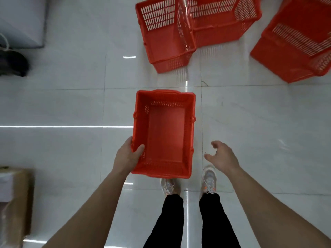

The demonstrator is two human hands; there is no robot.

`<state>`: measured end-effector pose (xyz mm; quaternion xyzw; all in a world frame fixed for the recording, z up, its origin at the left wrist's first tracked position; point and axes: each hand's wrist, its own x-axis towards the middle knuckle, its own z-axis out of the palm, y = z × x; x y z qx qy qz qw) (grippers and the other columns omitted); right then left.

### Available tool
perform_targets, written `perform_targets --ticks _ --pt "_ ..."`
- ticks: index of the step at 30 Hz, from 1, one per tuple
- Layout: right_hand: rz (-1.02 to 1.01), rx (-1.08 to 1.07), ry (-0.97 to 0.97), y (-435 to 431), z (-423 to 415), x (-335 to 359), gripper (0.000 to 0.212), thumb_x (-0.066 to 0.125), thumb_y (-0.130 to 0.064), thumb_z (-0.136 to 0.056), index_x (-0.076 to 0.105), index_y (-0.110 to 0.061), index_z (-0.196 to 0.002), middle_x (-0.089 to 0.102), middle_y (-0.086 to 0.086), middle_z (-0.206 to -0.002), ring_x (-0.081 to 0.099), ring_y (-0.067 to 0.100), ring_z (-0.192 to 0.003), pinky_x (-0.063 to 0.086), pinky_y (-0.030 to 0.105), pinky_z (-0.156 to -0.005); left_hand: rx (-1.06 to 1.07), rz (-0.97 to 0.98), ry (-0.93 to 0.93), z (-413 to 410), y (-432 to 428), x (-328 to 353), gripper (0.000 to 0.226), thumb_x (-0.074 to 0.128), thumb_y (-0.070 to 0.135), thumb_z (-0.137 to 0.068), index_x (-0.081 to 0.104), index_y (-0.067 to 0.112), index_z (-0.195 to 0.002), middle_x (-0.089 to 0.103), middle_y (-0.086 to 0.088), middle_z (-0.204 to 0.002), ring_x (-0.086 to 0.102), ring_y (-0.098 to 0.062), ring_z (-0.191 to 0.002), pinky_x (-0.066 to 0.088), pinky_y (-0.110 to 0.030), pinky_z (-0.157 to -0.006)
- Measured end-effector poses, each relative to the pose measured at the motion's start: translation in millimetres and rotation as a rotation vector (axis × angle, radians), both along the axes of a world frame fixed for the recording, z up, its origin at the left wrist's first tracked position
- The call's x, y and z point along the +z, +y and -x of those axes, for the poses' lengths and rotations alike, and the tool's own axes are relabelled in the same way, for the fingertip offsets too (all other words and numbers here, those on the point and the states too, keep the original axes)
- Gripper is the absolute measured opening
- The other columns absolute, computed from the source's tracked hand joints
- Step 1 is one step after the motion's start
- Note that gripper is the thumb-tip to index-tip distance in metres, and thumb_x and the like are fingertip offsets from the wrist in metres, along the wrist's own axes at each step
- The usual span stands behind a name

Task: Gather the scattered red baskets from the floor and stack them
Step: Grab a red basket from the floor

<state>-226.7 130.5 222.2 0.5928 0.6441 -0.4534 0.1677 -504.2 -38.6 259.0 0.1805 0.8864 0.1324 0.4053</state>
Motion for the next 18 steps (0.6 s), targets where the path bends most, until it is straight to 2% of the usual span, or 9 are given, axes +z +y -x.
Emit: perform_targets --ticks 4,5,11,14,18 --pt "-0.029 -0.012 -0.096 47.2 -50.2 79.2 0.070 0.078 -0.033 -0.081 0.050 -0.010 -0.142 0.055 0.011 -0.139 0.056 0.026 -0.123 0.045 0.034 -0.096 -0.156 0.005 0.040 -27.8 38.8 63.7 0.076 0.050 0.065 -0.088 0.036 0.022 -0.150 0.050 -0.002 -0.147 0.054 -0.028 -0.127 0.045 -0.047 -0.104" --pt "-0.054 -0.019 -0.111 59.4 -63.6 102.2 0.071 0.078 -0.035 -0.081 0.050 -0.011 -0.142 0.055 0.010 -0.139 0.056 0.026 -0.123 0.046 0.034 -0.096 -0.211 0.016 0.047 -38.8 50.6 79.6 0.077 0.050 0.065 -0.087 0.035 0.022 -0.150 0.049 -0.002 -0.148 0.053 -0.027 -0.129 0.045 -0.046 -0.104" --pt "-0.131 0.046 -0.184 115.6 -151.3 234.5 0.078 0.072 -0.046 -0.081 0.042 -0.016 -0.146 0.049 0.010 -0.141 0.051 0.031 -0.126 0.048 0.039 -0.096 -0.571 -0.078 0.092 -152.2 148.9 189.1 0.064 0.061 0.046 -0.089 0.046 0.014 -0.143 0.052 -0.006 -0.143 0.049 -0.026 -0.130 0.039 -0.039 -0.107" --pt "-0.170 0.056 -0.231 130.0 -207.6 280.2 0.071 0.068 -0.047 -0.082 0.043 -0.018 -0.143 0.049 0.007 -0.137 0.049 0.029 -0.124 0.048 0.039 -0.092 -0.652 -0.129 0.090 -214.7 199.0 231.5 0.064 0.062 0.047 -0.088 0.048 0.014 -0.141 0.054 -0.005 -0.142 0.051 -0.024 -0.128 0.039 -0.035 -0.103" --pt "-0.220 -0.025 -0.282 154.7 -282.8 321.0 0.069 0.066 -0.047 -0.082 0.044 -0.018 -0.141 0.048 0.007 -0.138 0.047 0.030 -0.127 0.045 0.039 -0.094 -0.758 -0.178 0.096 -285.8 258.2 277.2 0.064 0.061 0.045 -0.090 0.045 0.014 -0.144 0.050 -0.005 -0.146 0.048 -0.023 -0.131 0.038 -0.035 -0.107"
